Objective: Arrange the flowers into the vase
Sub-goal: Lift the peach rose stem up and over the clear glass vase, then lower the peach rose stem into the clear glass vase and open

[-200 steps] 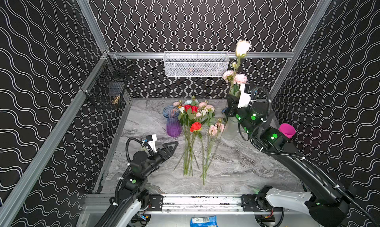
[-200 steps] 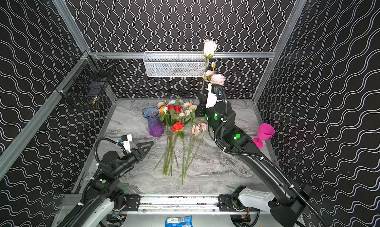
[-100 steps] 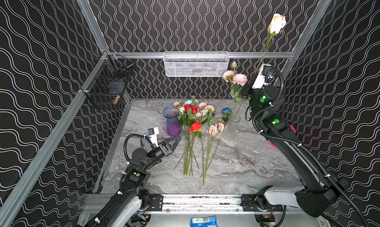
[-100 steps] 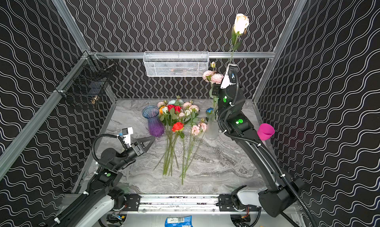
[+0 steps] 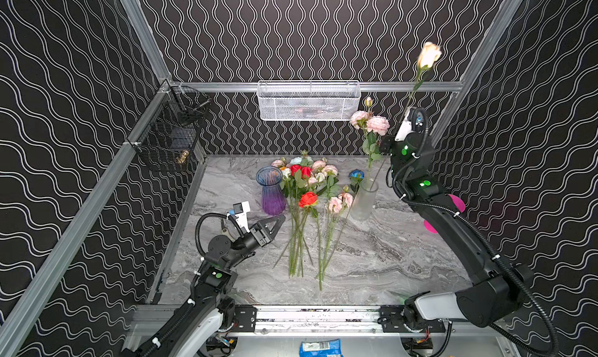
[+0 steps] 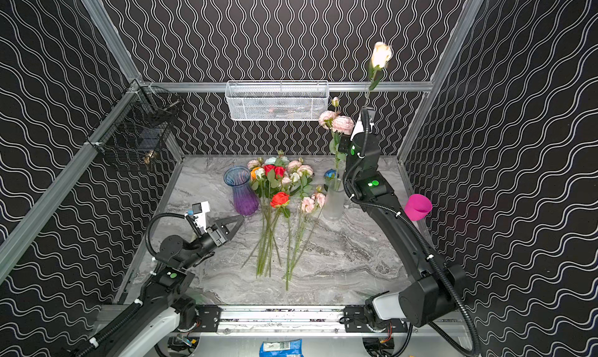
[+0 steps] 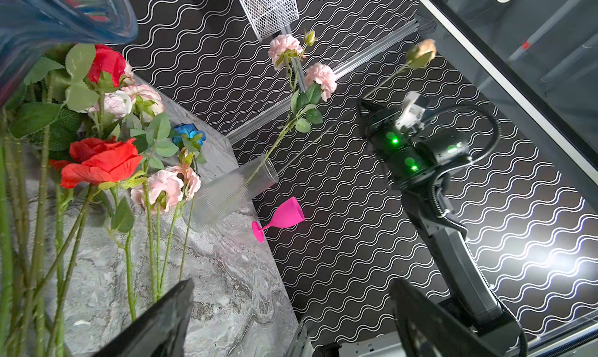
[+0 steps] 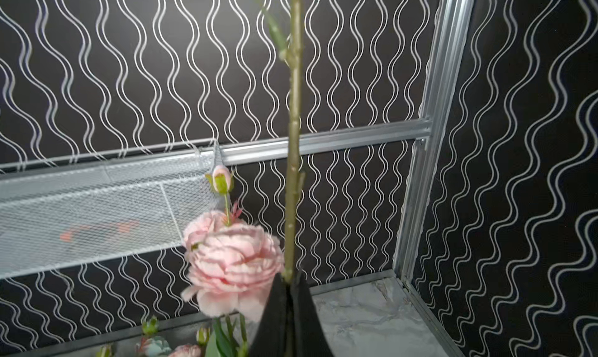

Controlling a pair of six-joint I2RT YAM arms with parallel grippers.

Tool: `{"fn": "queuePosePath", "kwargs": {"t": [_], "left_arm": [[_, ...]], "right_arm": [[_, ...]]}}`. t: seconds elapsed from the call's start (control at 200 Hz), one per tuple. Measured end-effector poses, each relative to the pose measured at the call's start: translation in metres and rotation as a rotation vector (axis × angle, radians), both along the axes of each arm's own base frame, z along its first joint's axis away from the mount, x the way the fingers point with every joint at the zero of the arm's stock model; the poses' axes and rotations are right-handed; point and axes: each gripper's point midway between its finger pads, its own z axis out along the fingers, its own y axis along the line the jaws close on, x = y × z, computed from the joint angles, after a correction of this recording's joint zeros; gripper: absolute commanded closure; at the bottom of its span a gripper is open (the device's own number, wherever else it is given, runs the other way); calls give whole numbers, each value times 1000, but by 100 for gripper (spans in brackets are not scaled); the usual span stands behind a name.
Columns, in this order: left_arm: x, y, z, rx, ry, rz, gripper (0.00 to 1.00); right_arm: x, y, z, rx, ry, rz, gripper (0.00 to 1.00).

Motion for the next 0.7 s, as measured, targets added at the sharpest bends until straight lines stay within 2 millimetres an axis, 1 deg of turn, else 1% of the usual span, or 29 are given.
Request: {"fn": "queuePosePath", "kwargs": {"t": [0.13,0.235,0.305,0.415,0.465,0.501,0.526,0.696], "left_arm": [[0,1,-9,5,14,3,1],[0,1,-17,11,32,7,1],[1,1,-22,16,46,10,1],[2,1,-24,20,55,9,1],[3,0,-27,24,64,9,2],[3,0,-29,27,73,9,1],[4,0,-30,29,78,9,1],[5,-2,-25,29,75,1,1]], "right_arm": [[6,4,-33,9,61,18,100],[9,8,-69,21,129,30,100],[10,13,-85,38,164,54,91],[8,14,-105,68,197,62,78],[7,16,-109,80,208,73,73],[7,17,-110,88,212,79,66],[7,17,-110,93,214,79,63],[3,18,-102,127,227,87,56]]}}
